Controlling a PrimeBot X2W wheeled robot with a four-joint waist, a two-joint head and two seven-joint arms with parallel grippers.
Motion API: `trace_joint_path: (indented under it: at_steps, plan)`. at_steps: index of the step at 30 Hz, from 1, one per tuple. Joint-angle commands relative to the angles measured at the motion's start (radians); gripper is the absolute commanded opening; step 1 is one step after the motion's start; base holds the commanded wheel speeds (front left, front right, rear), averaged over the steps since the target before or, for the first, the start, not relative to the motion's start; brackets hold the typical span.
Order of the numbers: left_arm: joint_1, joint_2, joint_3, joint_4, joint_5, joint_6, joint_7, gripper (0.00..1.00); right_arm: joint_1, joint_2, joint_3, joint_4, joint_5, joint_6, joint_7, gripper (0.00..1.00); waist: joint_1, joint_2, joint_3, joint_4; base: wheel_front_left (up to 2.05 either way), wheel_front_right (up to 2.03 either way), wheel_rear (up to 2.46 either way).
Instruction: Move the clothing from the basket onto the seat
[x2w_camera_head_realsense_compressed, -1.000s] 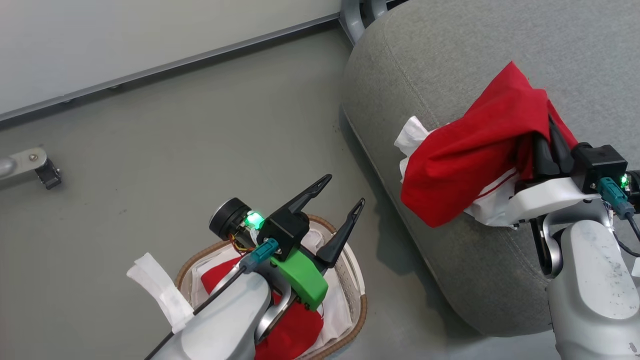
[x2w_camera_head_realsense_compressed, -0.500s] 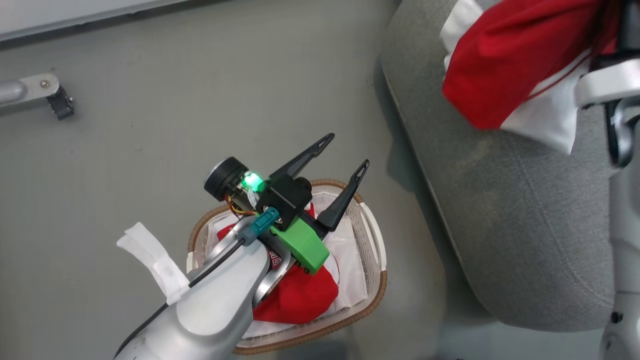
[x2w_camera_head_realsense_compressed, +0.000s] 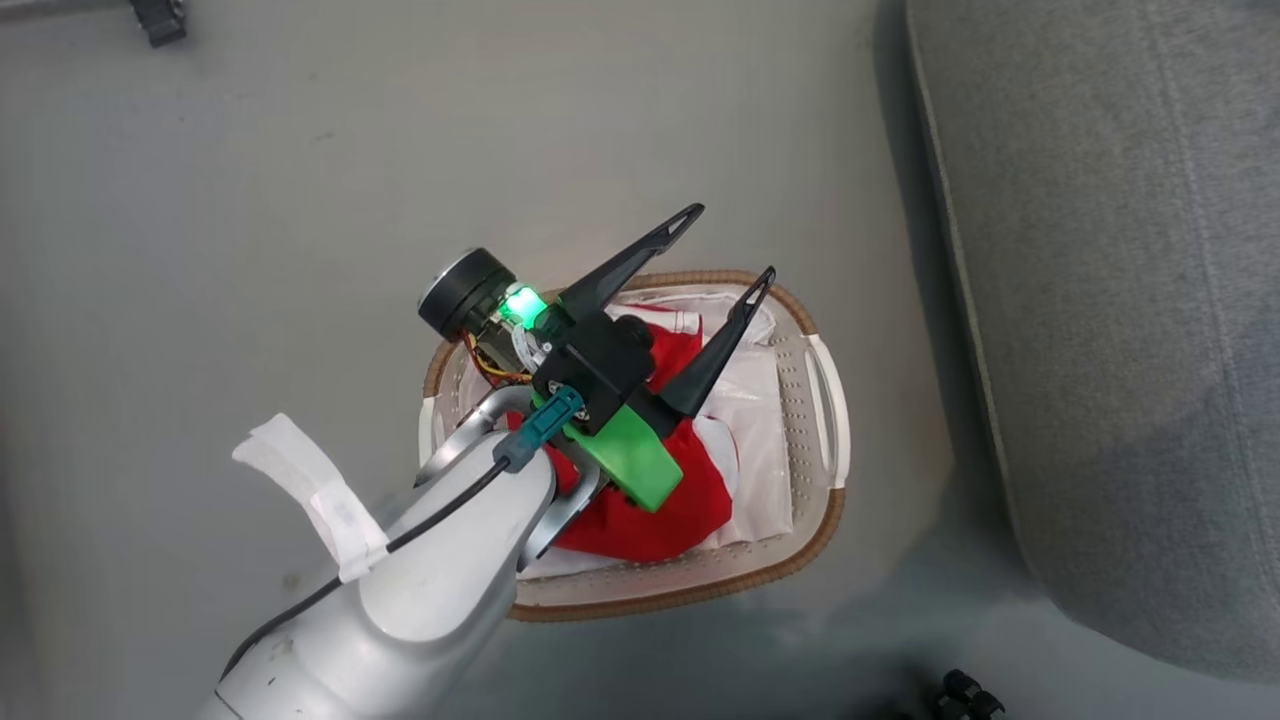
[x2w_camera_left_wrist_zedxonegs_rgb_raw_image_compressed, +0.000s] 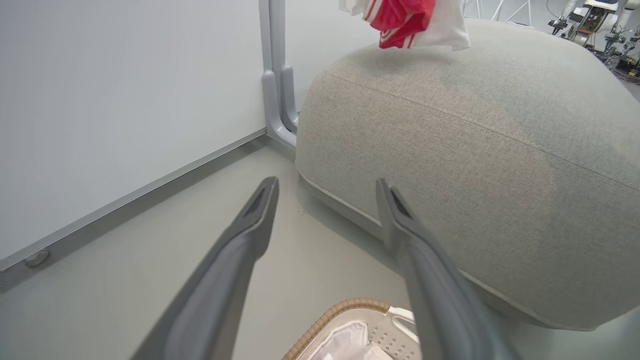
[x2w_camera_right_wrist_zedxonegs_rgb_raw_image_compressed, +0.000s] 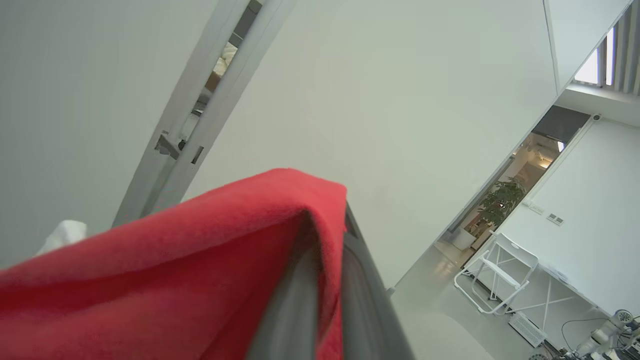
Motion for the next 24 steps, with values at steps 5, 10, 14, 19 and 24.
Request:
trace_joint_path:
  at_steps: [5,10,14,19,24]
  plan:
    - [-0.035,-0.002,0.008,-0.014,0.016,-0.003,-0.001,1.00,0.015,-0.006,-0.134,0.123,-0.080,-0.001,-0.004,0.00,-0.0002,0.0114,0.099,0.073,0.00,0.00,0.00]
    - [-0.017,-0.004,0.013,-0.013,0.018,-0.003,-0.001,1.00,0.070,0.036,-0.207,0.208,-0.138,-0.001,-0.004,0.00,-0.0002,0.0114,0.110,0.071,0.00,0.00,0.00]
    - [-0.004,0.006,0.014,-0.008,0.019,-0.003,-0.001,1.00,0.104,0.068,-0.220,0.254,-0.176,-0.001,-0.004,0.00,-0.0002,0.0114,0.112,0.060,0.00,0.00,0.00]
    - [0.009,0.016,0.018,0.000,0.018,-0.003,-0.001,1.00,0.125,0.099,-0.206,0.274,-0.185,-0.001,-0.004,0.15,-0.0002,0.0114,0.100,0.040,0.00,0.00,0.00]
    - [0.023,0.017,0.018,0.010,0.010,-0.003,-0.001,1.00,0.149,0.116,-0.192,0.288,-0.168,-0.001,-0.004,1.00,-0.0002,0.0114,0.076,0.021,0.00,0.00,0.00]
